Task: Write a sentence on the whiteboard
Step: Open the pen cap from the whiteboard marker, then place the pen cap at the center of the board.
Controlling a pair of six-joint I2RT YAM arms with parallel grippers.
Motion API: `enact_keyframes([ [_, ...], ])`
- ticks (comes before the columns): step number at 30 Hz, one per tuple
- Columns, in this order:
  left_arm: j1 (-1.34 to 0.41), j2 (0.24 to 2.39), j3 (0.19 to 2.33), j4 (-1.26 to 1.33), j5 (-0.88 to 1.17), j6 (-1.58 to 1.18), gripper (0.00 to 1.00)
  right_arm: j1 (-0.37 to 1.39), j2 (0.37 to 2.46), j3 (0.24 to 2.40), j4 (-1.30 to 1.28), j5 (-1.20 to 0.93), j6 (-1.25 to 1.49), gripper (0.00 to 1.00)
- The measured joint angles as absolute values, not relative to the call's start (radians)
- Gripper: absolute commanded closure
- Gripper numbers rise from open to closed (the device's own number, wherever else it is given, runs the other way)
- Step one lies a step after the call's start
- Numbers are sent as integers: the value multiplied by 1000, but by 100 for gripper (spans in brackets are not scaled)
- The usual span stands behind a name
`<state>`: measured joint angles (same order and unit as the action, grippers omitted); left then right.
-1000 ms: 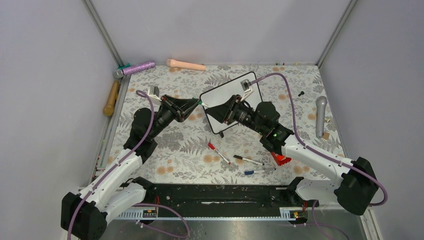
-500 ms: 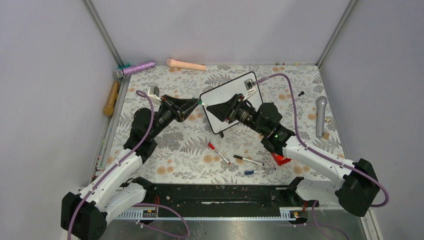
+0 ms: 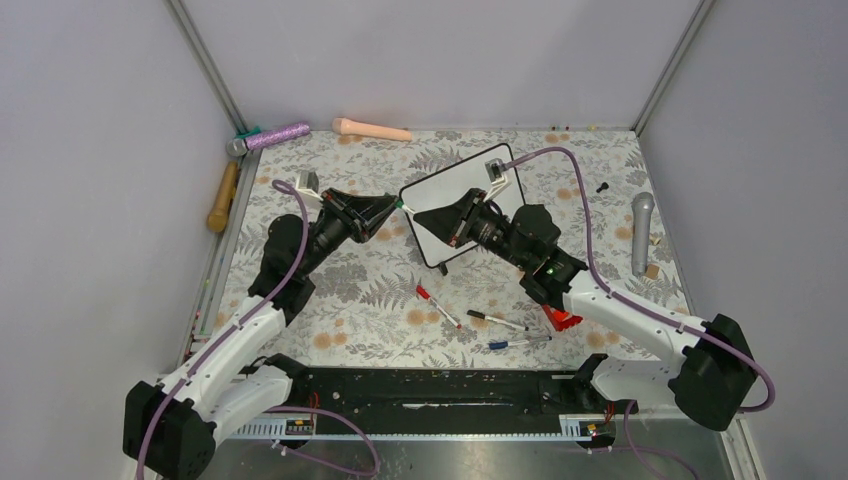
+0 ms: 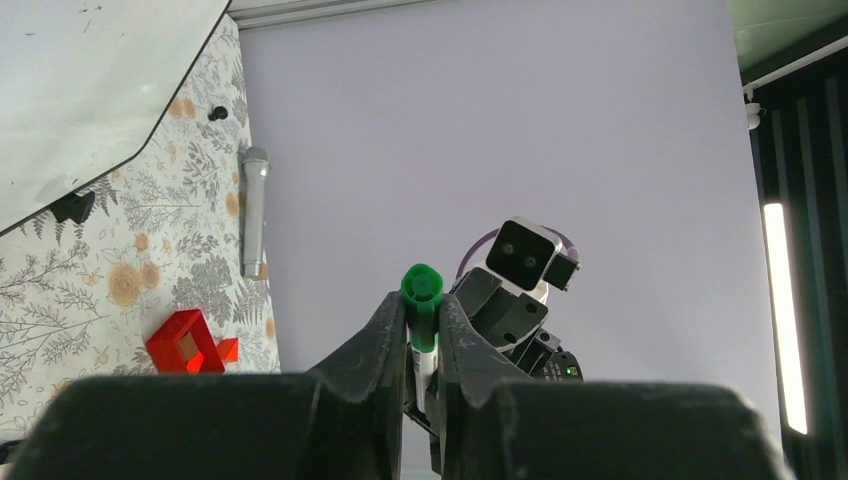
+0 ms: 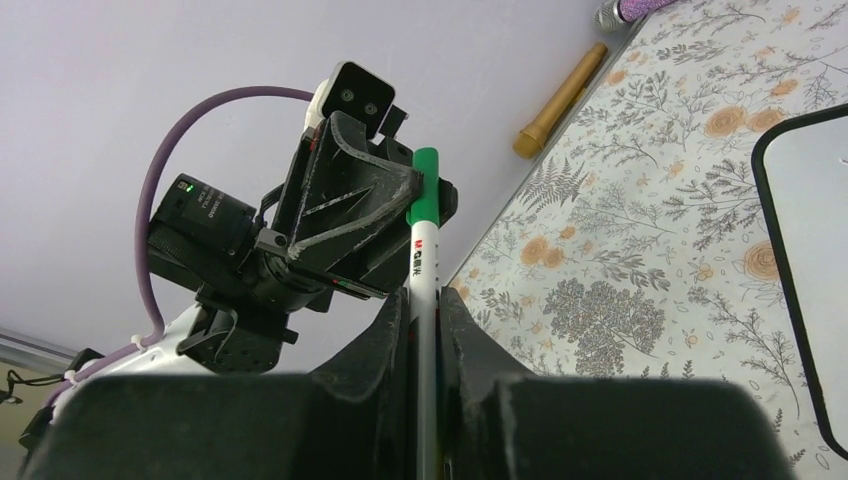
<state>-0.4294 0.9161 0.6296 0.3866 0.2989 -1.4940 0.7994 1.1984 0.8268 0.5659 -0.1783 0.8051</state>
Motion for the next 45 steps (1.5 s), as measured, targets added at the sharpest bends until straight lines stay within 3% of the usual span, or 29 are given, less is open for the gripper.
enact_keyframes([
  [7, -373, 918, 608, 409, 433, -1524, 100, 806, 1143, 792, 532, -173, 787, 100],
  [12, -155, 925, 546, 408, 422, -1545, 100, 810, 935, 654, 414, -136, 746, 100],
  [18, -139, 900, 546, 332, 418, -1470, 100, 810, 741, 604, 209, -59, 668, 100],
  [21, -186, 875, 548, 208, 361, -1359, 100, 810, 701, 624, 75, -3, 617, 100],
  [30, -546, 955, 533, -52, 90, -1074, 100, 810, 795, 788, -286, 112, 498, 100],
  [37, -590, 1063, 512, -138, -39, -927, 100, 810, 804, 790, -395, 181, 457, 100],
  [45, -598, 1247, 519, -138, -18, -864, 99, 810, 886, 883, -439, 197, 374, 100],
])
